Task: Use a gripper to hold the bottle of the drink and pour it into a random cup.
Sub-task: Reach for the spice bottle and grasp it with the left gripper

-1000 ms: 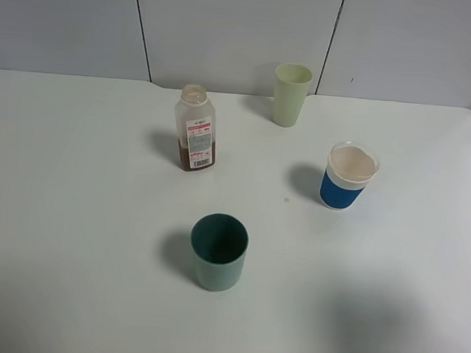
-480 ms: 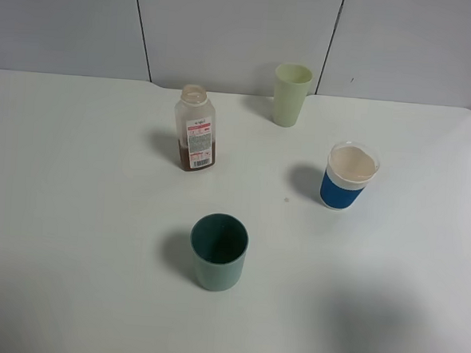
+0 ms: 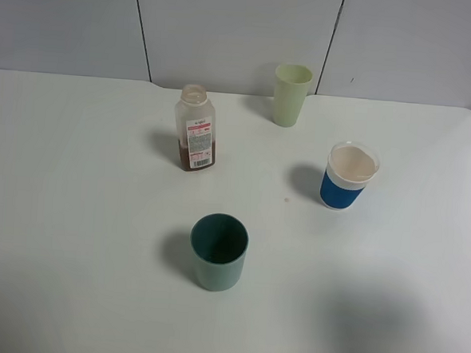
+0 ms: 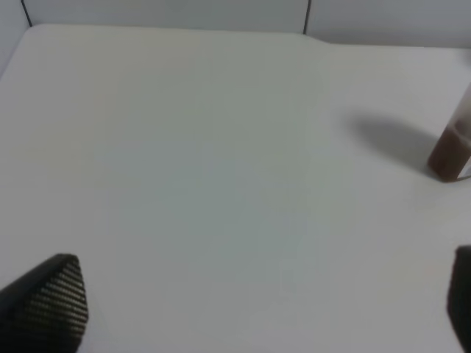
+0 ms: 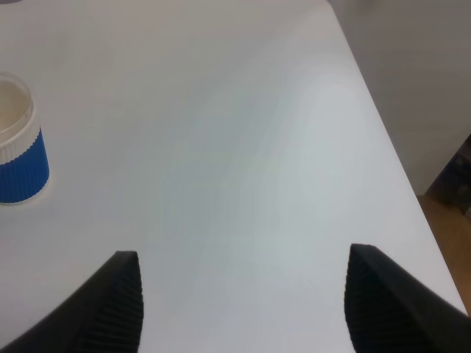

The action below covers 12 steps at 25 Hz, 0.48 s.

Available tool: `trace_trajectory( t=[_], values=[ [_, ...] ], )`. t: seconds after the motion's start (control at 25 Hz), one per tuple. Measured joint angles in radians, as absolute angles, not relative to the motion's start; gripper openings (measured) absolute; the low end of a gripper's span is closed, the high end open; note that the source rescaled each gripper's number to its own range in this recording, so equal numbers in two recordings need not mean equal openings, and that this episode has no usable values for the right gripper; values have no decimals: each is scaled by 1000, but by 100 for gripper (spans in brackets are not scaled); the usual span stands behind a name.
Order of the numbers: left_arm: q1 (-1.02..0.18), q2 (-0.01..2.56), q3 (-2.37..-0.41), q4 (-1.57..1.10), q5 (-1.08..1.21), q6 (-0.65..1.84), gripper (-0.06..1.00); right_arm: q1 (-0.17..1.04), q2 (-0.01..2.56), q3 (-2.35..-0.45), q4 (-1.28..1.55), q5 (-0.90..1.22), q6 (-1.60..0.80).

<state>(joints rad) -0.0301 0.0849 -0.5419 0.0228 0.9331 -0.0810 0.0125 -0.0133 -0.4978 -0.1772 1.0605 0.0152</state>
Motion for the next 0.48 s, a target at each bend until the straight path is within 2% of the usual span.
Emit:
trace_trajectory(
  t=[0.48],
  values=[
    [-30, 416, -542, 23, 784, -36, 99, 13, -13, -498, -177, 1060, 15]
  ],
)
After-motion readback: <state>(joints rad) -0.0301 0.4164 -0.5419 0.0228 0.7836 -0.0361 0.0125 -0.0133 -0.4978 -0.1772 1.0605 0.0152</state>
